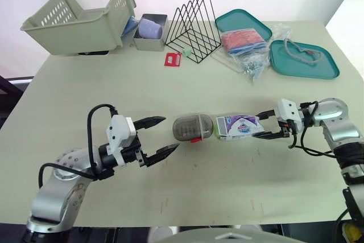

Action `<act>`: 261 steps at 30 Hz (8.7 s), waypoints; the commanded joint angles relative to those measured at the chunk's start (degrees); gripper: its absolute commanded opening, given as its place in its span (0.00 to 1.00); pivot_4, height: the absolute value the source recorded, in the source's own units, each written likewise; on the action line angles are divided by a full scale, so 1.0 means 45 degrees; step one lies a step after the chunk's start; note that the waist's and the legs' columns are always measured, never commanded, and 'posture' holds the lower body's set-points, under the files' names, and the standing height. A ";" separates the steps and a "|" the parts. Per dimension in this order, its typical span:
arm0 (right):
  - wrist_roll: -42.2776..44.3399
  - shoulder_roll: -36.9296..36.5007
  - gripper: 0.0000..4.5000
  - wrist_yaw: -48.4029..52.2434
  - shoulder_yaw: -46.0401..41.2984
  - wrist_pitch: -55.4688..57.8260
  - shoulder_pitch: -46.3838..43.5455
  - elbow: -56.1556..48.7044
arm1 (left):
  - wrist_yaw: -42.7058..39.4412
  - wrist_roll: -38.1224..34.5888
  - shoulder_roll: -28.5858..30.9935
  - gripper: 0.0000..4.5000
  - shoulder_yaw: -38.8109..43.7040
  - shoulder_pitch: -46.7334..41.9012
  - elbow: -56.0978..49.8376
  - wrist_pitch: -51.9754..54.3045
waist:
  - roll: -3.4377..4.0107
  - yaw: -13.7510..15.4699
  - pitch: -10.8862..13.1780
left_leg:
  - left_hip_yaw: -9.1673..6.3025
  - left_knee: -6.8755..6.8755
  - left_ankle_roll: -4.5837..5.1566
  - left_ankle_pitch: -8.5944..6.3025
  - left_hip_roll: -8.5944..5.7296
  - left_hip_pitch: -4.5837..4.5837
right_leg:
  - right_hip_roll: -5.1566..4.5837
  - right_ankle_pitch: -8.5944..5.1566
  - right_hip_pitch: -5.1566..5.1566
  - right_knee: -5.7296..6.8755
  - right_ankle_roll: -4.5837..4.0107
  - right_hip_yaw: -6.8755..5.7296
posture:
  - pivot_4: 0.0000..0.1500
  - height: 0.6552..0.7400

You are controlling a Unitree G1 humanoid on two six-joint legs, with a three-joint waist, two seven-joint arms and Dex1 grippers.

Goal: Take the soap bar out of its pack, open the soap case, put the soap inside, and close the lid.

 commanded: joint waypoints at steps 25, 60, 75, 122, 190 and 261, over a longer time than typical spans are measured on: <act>-0.0504 -0.1096 0.01 -0.0112 -0.0724 -0.0432 -0.2424 0.0172 | -0.0003 0.0061 -0.0050 1.00 -0.0077 0.0040 0.0319 -0.0414 | 0.0019 -0.0019 0.0012 | 0.0005 0.0000 0.0000 0.0000 0.0000 0.0004 | -0.0002 0.0000 0.0001 0.0000 0.0000 0.0004 | 1.00 1.00; -0.0586 -0.3750 0.01 0.0796 -0.1993 -0.0950 -0.2852 0.3504 | -0.0409 -0.0091 0.0067 1.00 -0.0391 -0.0800 0.0667 -0.0153 | 0.0035 -0.0046 0.0021 | 0.0024 -0.0001 0.0001 0.0000 0.0000 0.0015 | -0.0003 -0.0001 0.0002 0.0002 -0.0002 0.0018 | 1.00 1.00; -0.0269 -0.2041 0.01 -0.8082 -0.4688 0.7073 -0.0090 0.0745 | -0.1294 -0.0250 0.0290 1.00 -0.0531 -0.0594 0.0420 -0.0342 | 0.0053 -0.0041 0.0027 | 0.0039 -0.0003 0.0001 0.0000 -0.0005 0.0012 | 0.0002 0.0000 -0.0003 0.0003 0.0000 0.0043 | 1.00 1.00; 0.3189 -0.1976 0.97 -0.2072 -0.4629 0.4754 0.3009 -0.4971 | -0.0861 0.0215 0.0333 1.00 -0.0634 -0.1186 0.0713 -0.0288 | 0.0052 0.0102 0.0025 | 0.0012 -0.0005 0.0006 -0.0004 -0.0001 -0.0007 | 0.0009 -0.0003 -0.0001 -0.0015 0.0005 0.0021 | 1.00 1.00; 0.4271 -0.0829 0.97 0.0680 -0.3831 0.2279 0.4806 -0.4295 | -0.4109 0.4423 -0.0725 1.00 -0.4707 -0.7548 0.8472 -0.3566 | 0.0057 0.0303 0.0027 | 0.0010 0.0030 0.0006 -0.0002 -0.0005 0.0000 | 0.0016 -0.0001 0.0003 0.0012 0.0005 0.0021 | 1.00 1.00; 1.0437 0.1247 1.00 -0.8884 -0.3345 2.3685 -0.3003 -0.6410 | -0.0463 0.5115 -0.1539 0.77 -0.4164 -0.5508 0.3006 -0.5324 | 0.0060 0.0268 0.0029 | -0.0031 0.0031 0.0009 -0.0004 -0.0007 -0.0036 | 0.0011 0.0000 -0.0004 0.0005 0.0004 -0.0021 | 1.00 1.00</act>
